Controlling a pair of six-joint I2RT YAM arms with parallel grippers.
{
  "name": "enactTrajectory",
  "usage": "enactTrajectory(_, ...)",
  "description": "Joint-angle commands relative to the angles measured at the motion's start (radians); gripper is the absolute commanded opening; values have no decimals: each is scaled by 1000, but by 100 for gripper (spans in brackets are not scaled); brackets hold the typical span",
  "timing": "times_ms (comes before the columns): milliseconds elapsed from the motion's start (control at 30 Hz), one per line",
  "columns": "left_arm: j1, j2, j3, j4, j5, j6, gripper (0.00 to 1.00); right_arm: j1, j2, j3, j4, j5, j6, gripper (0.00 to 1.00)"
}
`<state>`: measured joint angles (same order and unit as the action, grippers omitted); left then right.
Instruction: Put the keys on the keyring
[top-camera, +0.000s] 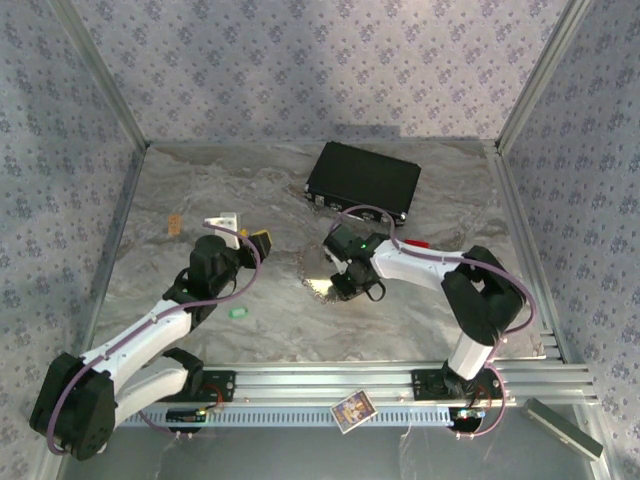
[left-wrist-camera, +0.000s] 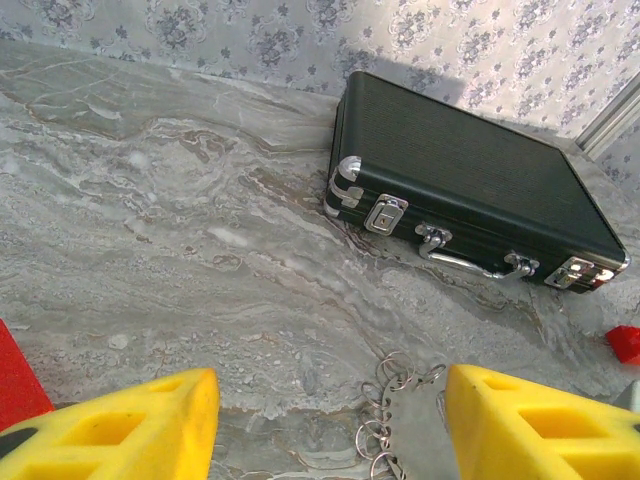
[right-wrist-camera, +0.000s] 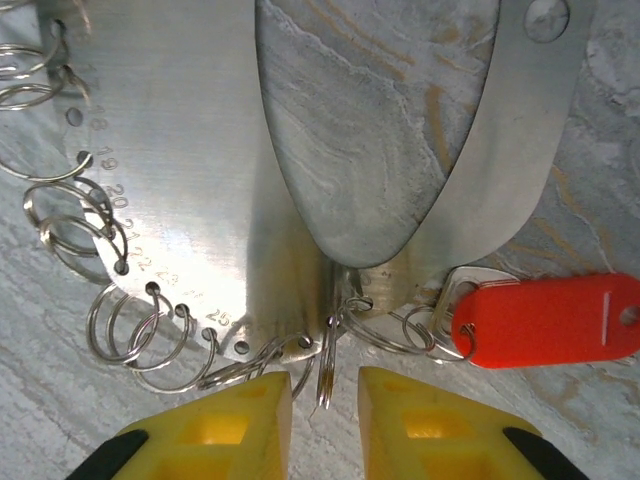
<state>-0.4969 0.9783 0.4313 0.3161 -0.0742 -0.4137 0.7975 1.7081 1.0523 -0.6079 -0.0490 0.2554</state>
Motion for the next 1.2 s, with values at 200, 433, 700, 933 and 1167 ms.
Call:
enactTrajectory(200,8,0,3,29,10,-8,61,1,38,35,-3,23,15,17)
enactTrajectory(433,9,-1,3,29,7,-5,61,4,50,43,-7,47,15,13)
enactTrajectory(700,8,-1,5,29,7,-2,61,5,56,46,-12,47,13,8)
enactTrajectory(933,8,-9,8,29,7,11,60,9,-2,45,-6,56,-14,0)
enactTrajectory(1167,8,-54,43,-12,61,118,55,23,-163,31,95,48,-156,0)
